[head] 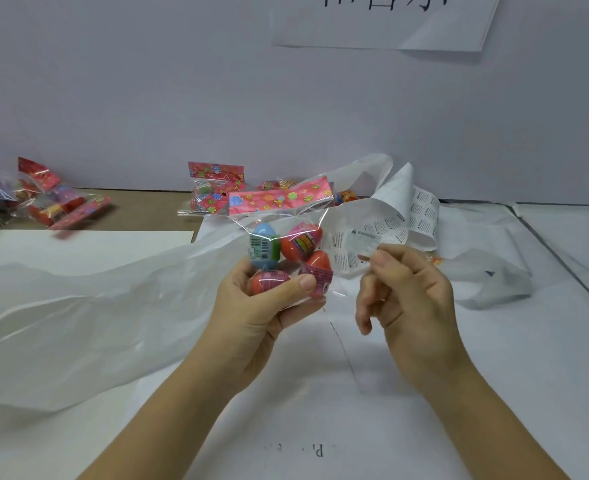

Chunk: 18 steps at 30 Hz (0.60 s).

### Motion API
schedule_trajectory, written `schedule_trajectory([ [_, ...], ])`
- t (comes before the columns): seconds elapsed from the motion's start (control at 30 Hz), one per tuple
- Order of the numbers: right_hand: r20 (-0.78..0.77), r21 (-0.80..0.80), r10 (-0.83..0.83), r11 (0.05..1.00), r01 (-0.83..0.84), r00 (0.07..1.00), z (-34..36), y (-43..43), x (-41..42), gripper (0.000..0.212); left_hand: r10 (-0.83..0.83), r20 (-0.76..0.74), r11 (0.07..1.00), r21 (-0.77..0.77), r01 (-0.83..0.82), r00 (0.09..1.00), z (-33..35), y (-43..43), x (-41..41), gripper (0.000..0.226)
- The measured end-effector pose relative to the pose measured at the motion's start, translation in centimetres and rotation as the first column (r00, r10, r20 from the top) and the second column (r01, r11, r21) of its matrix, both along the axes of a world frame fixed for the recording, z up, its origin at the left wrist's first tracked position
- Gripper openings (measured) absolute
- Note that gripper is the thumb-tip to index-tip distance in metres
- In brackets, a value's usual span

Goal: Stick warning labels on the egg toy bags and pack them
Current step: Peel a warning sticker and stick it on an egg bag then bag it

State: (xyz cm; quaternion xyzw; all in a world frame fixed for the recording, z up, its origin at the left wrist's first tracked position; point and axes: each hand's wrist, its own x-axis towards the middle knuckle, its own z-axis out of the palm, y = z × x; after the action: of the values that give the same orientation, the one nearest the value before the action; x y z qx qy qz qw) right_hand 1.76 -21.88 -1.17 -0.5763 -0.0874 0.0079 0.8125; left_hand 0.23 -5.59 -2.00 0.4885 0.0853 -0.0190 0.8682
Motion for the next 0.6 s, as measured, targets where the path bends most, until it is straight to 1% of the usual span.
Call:
schedule_trajectory([
  [0.03, -0.023, -0.031, 0.03, 0.999, -0.031, 0.999, 0.01, -0.16, 0.11, 0.003, -0.003, 0.008, 1.0, 0.004, 0.003, 1.0, -0.03, -0.03, 0.0, 0.077],
  [0.1, -0.046, -0.091, 0.058, 0.994, -0.062, 0.997, -0.06, -0.27, 0.21, 0.009, -0.013, 0.014, 1.0, 0.012, 0.013, 1.0, -0.16, -0.1, -0.08, 0.076],
  [0.27, -0.024, -0.176, 0.063, 0.982, -0.066, 0.998, -0.08, -0.19, 0.23, 0.011, -0.039, 0.031, 0.999, 0.028, 0.038, 0.999, -0.44, -0.25, -0.26, 0.071],
  [0.43, -0.005, -0.201, 0.036, 0.979, -0.037, 0.999, -0.05, -0.01, -0.01, 0.01, -0.053, 0.04, 0.998, 0.036, 0.052, 0.998, -0.59, -0.34, -0.33, 0.07],
  [0.6, 0.009, -0.207, 0.012, 0.978, -0.01, 1.0, -0.03, 0.1, -0.12, 0.009, -0.047, 0.042, 0.998, 0.045, 0.046, 0.998, -0.65, -0.39, -0.27, 0.073],
])
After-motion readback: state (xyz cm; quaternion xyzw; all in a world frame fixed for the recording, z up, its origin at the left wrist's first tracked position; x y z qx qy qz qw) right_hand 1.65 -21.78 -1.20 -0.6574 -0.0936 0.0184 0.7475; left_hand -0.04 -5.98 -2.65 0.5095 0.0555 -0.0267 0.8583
